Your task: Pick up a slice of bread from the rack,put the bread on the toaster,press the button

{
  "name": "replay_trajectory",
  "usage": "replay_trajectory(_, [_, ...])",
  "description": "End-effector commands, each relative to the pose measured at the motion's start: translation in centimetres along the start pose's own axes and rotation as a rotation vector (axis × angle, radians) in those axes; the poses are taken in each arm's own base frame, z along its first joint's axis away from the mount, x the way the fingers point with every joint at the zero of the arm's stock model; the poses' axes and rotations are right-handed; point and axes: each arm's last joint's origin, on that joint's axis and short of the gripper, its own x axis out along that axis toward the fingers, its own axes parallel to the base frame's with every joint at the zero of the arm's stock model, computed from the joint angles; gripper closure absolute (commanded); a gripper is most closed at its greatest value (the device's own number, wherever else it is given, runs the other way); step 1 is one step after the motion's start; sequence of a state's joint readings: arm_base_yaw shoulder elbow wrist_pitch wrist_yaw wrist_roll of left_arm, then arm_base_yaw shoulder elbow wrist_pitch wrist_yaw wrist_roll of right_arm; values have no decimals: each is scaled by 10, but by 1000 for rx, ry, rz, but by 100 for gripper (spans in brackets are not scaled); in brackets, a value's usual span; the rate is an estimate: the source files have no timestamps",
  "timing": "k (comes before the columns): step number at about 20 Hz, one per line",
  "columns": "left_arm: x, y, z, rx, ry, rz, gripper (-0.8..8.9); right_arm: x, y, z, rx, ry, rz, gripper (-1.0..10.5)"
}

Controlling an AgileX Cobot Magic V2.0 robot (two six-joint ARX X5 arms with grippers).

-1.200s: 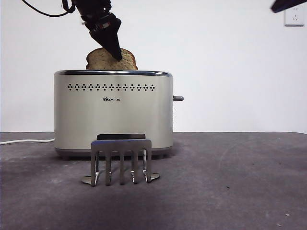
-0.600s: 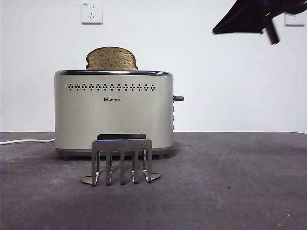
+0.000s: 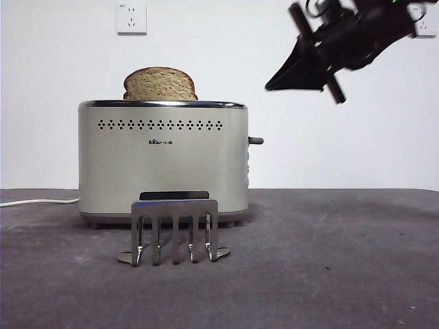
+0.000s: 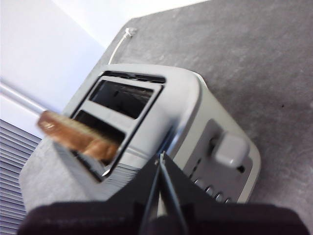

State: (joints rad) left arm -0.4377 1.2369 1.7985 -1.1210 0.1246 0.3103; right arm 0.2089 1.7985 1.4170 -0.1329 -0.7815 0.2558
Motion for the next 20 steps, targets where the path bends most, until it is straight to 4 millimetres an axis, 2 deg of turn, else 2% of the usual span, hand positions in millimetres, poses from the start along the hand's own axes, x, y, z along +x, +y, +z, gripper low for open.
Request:
replay_trajectory(1, [-3,-3,-2,-25,3,-43,467,16,-11,-2,22,21,1,959])
replay_trajectory(9, [-3,-4,-5,-37,22,-78,467,40,-32,-14,41,45,-45,959])
replay_trajectory(20, [-3,-4,-5,-56,24,-79,467,68,-70,-45,80,119,-96,959])
